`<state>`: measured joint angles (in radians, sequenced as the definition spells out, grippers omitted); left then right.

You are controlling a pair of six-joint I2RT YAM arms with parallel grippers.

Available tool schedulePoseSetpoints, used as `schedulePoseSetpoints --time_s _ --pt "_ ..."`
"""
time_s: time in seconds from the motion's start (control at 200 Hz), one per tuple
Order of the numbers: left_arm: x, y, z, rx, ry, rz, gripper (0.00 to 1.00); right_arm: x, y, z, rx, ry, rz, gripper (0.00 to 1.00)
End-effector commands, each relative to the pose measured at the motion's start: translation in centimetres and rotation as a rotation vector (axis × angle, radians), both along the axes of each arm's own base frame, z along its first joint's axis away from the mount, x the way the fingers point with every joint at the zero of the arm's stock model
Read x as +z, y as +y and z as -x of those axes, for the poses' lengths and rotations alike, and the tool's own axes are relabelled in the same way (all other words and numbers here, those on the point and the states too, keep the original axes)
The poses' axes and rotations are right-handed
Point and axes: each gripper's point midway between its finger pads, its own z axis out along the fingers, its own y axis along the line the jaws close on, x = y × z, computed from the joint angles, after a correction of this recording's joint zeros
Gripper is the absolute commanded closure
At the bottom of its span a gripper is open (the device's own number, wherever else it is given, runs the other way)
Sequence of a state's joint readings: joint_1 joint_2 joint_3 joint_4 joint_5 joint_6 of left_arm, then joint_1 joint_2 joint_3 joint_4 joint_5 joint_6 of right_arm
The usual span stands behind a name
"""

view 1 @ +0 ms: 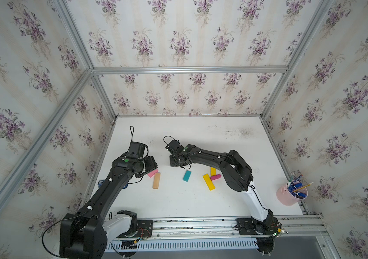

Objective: Assemble the letter h with building blocks
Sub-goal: Adjust the building block at the center of the board.

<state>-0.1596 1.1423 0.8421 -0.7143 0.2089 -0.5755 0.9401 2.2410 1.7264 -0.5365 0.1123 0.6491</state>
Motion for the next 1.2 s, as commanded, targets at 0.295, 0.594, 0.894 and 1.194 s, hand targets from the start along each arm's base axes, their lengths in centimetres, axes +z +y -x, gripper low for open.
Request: schedulePoseSetpoints --time_s 0.295,0.594,0.894,1.194 --pt "2.8 0.3 0.1 0.006 -0.070 -0.003 0.27 6.2 -3.7 4.1 0.319 -0.130 -0.027 0.15" --pt "2.5 0.1 0.5 0.008 -0.052 0.016 0.27 1.1 -5.5 7.4 0.417 -0.033 -0.018 0.14" --pt "2.3 0.1 0.6 0.012 -0.043 0.015 0.27 -0.4 -4.4 8.4 0.480 -0.002 -0.062 0.15" --pt "1.6 0.2 0.7 0.020 -0.018 0.009 0.28 -1.0 -5.5 11.4 0.473 0.041 -0.077 0.17"
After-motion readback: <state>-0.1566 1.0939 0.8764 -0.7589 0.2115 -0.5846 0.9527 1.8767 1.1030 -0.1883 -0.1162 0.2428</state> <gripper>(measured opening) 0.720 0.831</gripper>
